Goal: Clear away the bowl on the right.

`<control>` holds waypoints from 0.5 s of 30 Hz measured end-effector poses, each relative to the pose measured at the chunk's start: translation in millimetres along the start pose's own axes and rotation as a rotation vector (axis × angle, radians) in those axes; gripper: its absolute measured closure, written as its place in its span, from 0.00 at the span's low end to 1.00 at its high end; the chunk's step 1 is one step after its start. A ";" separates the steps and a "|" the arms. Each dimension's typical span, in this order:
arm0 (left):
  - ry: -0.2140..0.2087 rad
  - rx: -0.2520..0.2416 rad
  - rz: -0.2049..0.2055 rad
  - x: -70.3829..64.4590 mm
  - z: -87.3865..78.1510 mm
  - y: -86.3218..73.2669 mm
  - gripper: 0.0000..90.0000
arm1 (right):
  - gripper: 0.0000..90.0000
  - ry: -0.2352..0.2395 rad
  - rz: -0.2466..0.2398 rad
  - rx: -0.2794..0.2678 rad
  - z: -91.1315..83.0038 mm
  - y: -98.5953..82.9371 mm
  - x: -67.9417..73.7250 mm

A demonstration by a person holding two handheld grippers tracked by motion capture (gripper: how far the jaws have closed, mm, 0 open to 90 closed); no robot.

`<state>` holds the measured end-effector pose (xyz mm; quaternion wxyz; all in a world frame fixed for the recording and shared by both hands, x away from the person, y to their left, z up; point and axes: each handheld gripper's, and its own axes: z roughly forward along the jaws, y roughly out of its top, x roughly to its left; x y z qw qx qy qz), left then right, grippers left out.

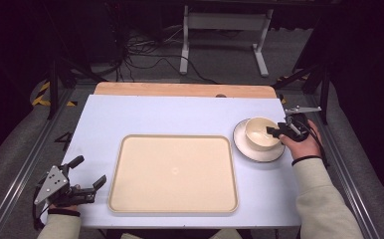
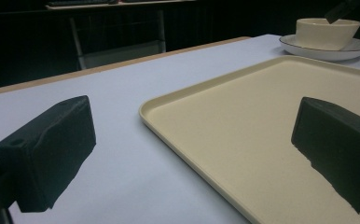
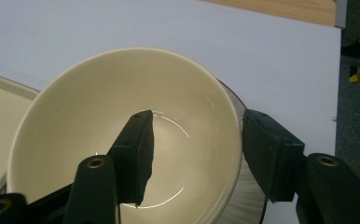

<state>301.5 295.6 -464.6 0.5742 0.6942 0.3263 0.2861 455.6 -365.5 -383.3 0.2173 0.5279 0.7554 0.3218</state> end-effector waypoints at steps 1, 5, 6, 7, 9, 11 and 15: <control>0.000 -0.001 -0.001 0.0 -0.1 0.0 0.00 | 0.50 0.002 0.007 0.008 1.6 -0.2 -0.9; -0.001 0.000 0.003 0.1 0.0 0.1 0.00 | 0.56 -0.004 0.037 0.060 7.3 -0.2 -4.4; -0.001 0.000 0.001 0.0 0.0 0.0 0.00 | 0.57 -0.004 0.043 0.072 8.6 -0.1 -5.2; -0.002 0.000 0.003 0.1 -0.1 0.1 0.00 | 0.58 -0.004 0.049 0.083 10.0 0.0 -5.9; -0.001 0.000 0.003 0.0 -0.2 0.1 0.00 | 0.60 -0.008 0.060 0.104 12.5 0.2 -7.4; -0.002 0.002 0.006 0.0 -0.4 0.2 0.00 | 0.65 -0.008 0.083 0.136 14.4 0.7 -8.7; -0.002 0.002 0.007 -0.1 -0.4 0.2 0.00 | 0.71 -0.003 0.125 0.185 18.6 0.8 -11.1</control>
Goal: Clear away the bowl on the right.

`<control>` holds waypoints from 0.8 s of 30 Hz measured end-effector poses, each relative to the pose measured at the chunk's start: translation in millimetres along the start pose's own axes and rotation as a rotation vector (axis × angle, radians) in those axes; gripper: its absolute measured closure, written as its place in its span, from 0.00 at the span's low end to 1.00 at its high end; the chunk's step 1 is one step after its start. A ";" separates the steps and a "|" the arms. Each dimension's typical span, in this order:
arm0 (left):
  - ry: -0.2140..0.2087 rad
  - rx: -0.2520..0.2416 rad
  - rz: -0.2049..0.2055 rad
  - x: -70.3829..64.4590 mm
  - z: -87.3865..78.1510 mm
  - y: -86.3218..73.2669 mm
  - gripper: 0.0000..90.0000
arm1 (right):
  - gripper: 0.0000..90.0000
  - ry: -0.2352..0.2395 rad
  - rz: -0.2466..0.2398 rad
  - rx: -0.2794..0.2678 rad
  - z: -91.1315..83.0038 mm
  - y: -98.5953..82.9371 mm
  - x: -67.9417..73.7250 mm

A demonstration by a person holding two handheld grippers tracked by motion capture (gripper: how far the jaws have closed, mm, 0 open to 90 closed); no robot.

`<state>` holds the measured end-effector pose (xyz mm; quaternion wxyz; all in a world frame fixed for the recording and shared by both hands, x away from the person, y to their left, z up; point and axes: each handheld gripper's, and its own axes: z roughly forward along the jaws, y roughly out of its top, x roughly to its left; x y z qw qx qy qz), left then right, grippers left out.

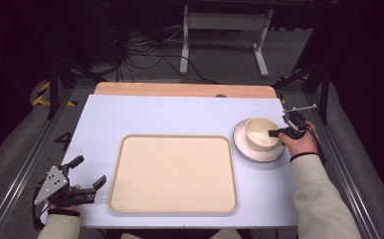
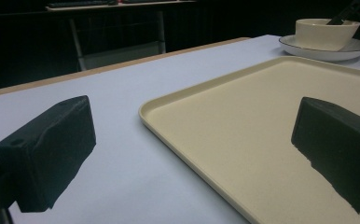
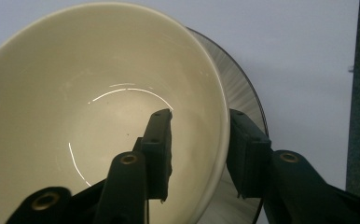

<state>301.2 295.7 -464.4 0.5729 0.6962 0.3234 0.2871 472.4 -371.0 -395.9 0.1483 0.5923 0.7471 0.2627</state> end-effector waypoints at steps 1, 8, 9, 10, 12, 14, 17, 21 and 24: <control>0.000 0.000 0.000 0.0 0.0 0.0 0.00 | 0.73 -0.002 0.007 0.011 1.3 0.2 -0.1; 0.000 0.001 0.000 -0.1 0.1 0.0 0.00 | 0.84 -0.022 0.030 0.044 3.8 1.1 1.3; 0.000 0.001 0.000 0.0 0.1 0.0 0.00 | 0.86 -0.025 0.041 0.048 3.4 1.1 0.7; 0.000 0.000 0.000 -0.1 0.1 0.0 0.00 | 0.87 -0.025 0.049 0.048 3.3 1.1 0.3; 0.000 0.001 0.000 0.0 0.1 0.0 0.00 | 0.88 -0.024 0.064 0.050 3.2 1.4 -0.1; 0.001 0.001 0.000 0.0 0.1 0.0 0.00 | 0.89 -0.032 0.081 0.052 3.3 1.9 0.5; 0.000 0.002 0.000 0.0 0.1 0.0 0.00 | 0.92 -0.042 0.105 0.060 3.4 3.0 1.1; 0.000 0.001 -0.001 0.0 0.1 0.0 0.00 | 0.93 -0.022 0.184 0.071 1.5 4.1 1.2; 0.000 0.001 -0.001 0.0 0.1 0.0 0.00 | 0.93 -0.028 0.211 0.074 1.0 4.0 2.2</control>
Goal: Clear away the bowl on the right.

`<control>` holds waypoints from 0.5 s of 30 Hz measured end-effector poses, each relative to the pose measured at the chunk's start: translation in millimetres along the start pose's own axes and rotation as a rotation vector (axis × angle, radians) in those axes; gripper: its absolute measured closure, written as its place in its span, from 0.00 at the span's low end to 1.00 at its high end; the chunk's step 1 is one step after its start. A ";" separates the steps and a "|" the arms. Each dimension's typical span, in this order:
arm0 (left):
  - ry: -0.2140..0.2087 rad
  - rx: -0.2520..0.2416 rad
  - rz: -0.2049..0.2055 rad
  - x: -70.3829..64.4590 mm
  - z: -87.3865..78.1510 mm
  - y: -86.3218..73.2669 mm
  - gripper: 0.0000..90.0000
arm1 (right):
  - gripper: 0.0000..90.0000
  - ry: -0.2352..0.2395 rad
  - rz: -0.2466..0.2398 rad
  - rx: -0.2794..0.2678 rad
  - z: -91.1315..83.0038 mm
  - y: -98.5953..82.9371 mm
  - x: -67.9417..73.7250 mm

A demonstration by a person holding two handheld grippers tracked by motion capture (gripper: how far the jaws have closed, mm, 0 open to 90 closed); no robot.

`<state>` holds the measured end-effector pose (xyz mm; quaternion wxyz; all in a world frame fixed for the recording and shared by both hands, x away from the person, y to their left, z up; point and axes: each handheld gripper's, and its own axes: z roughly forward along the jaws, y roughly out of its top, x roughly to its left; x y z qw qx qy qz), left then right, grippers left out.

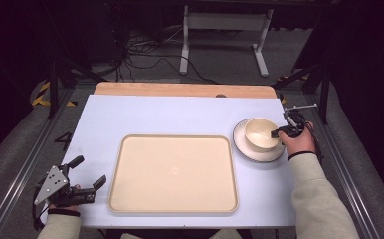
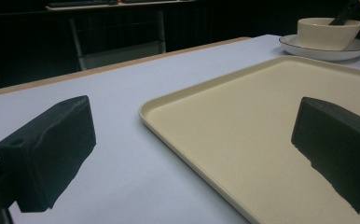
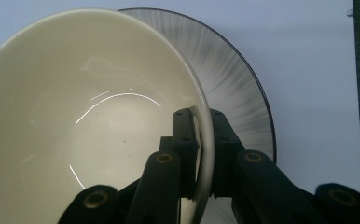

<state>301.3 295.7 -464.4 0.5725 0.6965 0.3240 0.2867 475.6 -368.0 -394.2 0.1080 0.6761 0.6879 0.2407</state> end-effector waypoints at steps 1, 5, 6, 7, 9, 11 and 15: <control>0.000 0.000 0.000 0.0 0.0 0.0 0.00 | 0.93 -0.005 0.010 0.000 -0.3 -0.2 1.0; 0.001 0.000 0.000 0.0 0.1 0.0 0.00 | 0.93 -0.019 0.032 -0.002 -1.6 -0.5 4.0; 0.001 0.001 -0.001 0.0 0.1 0.0 0.00 | 0.93 -0.022 0.040 -0.002 -2.4 -0.5 4.9; 0.001 0.000 -0.001 0.0 0.1 0.0 0.00 | 0.93 -0.022 0.045 -0.006 -3.2 -0.6 5.6; 0.001 -0.001 -0.001 0.0 0.3 -0.1 0.00 | 0.93 -0.022 0.056 -0.015 -4.9 -0.6 7.4; 0.002 -0.001 -0.001 0.0 0.2 -0.1 0.00 | 0.93 -0.025 0.058 -0.015 -6.9 -0.3 9.4; 0.001 0.001 -0.001 0.0 0.1 0.0 0.00 | 0.92 -0.024 0.053 -0.016 -11.4 0.2 13.7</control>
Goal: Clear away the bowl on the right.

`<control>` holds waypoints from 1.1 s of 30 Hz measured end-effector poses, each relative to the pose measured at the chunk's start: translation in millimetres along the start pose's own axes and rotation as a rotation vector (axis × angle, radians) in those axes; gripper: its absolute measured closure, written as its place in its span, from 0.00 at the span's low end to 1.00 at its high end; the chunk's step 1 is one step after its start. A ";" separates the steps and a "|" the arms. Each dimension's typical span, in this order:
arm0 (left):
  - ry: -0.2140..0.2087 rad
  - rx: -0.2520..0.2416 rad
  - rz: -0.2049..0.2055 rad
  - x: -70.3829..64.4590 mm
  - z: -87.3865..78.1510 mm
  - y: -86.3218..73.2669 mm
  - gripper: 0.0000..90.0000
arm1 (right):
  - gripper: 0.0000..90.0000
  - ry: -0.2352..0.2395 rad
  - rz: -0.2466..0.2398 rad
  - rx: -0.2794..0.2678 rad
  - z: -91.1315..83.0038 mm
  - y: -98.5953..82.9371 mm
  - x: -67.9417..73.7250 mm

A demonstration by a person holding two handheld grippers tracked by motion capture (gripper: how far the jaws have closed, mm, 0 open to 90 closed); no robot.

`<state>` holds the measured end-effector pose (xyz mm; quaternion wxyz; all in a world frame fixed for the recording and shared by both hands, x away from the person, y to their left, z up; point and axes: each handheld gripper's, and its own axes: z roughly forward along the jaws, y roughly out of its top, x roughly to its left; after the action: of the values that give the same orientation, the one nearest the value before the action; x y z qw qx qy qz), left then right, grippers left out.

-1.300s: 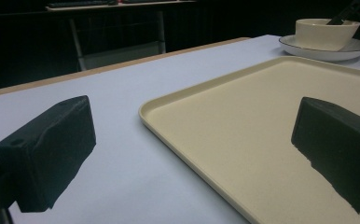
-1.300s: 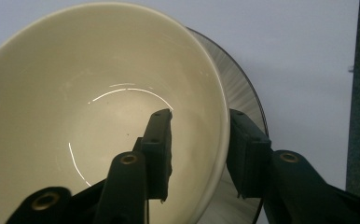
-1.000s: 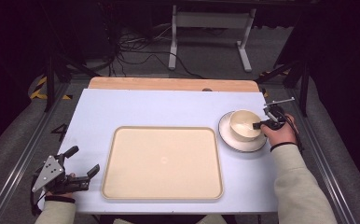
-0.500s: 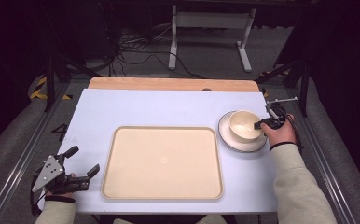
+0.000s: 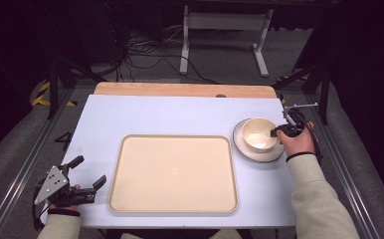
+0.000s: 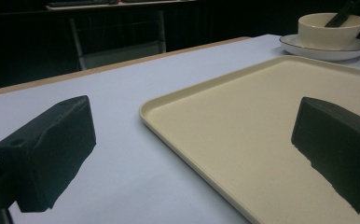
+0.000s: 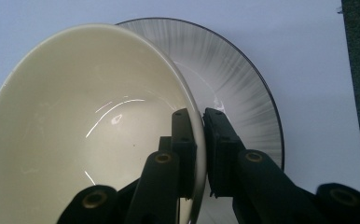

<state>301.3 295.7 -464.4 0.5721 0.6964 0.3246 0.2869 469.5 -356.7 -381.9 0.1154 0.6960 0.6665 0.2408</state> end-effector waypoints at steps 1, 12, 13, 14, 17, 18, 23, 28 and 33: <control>0.000 0.000 0.000 0.0 0.0 0.0 0.00 | 0.92 0.002 0.001 -0.003 -0.9 0.1 0.6; -0.001 0.000 0.000 0.0 -0.1 0.0 0.00 | 0.92 0.032 0.030 -0.022 -22.4 5.5 8.1; -0.001 0.001 0.000 0.0 -0.1 0.0 0.00 | 0.92 0.036 0.027 -0.026 -24.2 5.8 8.6; -0.001 0.001 0.000 0.0 -0.1 0.0 0.00 | 0.92 0.039 0.029 -0.025 -25.8 6.0 9.3; 0.000 0.001 0.000 -0.1 0.0 0.1 0.00 | 0.92 0.043 0.027 -0.026 -31.0 6.4 11.5; 0.000 0.001 0.001 -0.1 0.1 0.0 0.00 | 0.92 0.044 0.024 -0.030 -32.7 6.5 12.3; 0.000 0.001 0.001 -0.2 0.1 0.1 0.00 | 0.92 0.069 0.031 -0.034 -40.2 7.0 16.5; 0.000 -0.001 0.001 -0.3 0.3 0.0 0.00 | 0.92 0.075 0.025 -0.036 -47.4 6.8 22.8; 0.001 -0.001 0.003 -0.3 0.4 0.0 0.00 | 0.92 0.092 0.009 -0.033 -53.4 6.0 30.3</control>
<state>301.4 295.2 -464.5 0.5719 0.6965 0.3238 0.2880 448.5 -336.0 -327.8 0.0949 0.6854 0.6638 0.2840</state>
